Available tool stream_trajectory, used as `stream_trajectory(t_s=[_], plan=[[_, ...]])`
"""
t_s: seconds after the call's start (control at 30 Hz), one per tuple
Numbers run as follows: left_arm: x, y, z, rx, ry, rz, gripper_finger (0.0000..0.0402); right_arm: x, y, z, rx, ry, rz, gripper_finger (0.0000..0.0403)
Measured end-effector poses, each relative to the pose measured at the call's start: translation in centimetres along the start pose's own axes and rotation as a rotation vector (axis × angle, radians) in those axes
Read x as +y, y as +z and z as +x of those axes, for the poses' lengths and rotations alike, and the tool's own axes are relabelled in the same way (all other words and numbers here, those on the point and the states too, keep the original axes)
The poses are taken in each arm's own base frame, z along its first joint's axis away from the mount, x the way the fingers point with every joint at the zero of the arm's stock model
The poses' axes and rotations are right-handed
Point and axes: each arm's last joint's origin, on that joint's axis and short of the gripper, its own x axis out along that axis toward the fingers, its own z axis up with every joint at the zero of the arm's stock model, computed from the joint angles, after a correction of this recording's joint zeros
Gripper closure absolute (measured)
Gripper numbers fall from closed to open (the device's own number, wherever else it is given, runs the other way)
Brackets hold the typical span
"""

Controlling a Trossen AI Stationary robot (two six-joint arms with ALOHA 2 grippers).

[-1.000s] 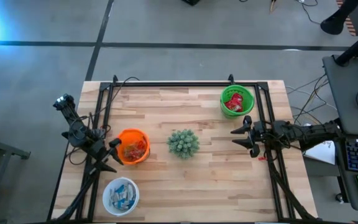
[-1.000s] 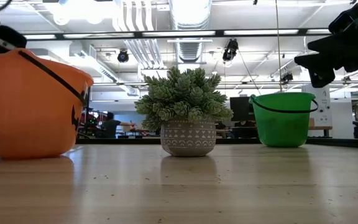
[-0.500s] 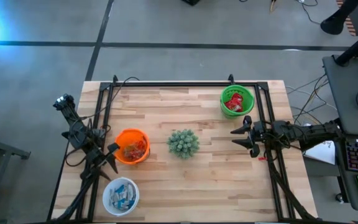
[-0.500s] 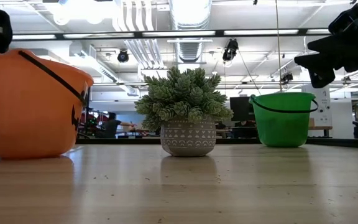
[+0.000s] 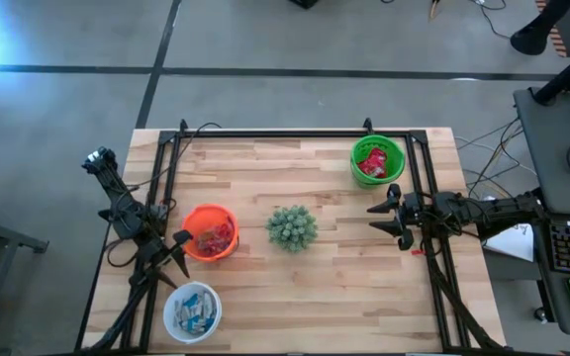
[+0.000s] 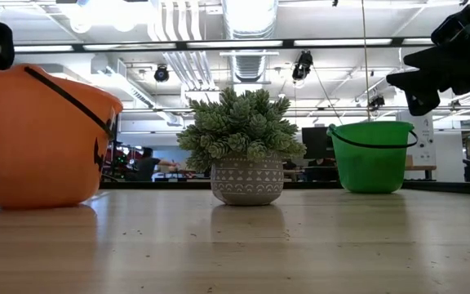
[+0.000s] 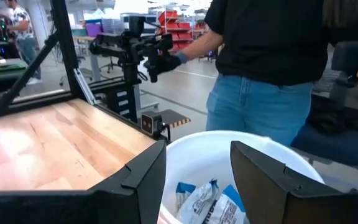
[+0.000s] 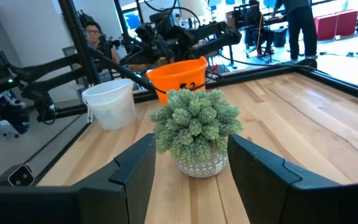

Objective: Sort candy
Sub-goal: Return to Home Position

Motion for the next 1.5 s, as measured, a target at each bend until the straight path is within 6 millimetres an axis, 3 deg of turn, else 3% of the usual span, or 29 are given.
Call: stream_trajectory(t_s=[1.5], plan=[[-0.01, 0.16, 0.13, 0.015, 0.002, 0.001, 0.0239, -0.01, -0.03, 0.00, 0.001, -0.001, 0.000, 0.0213]])
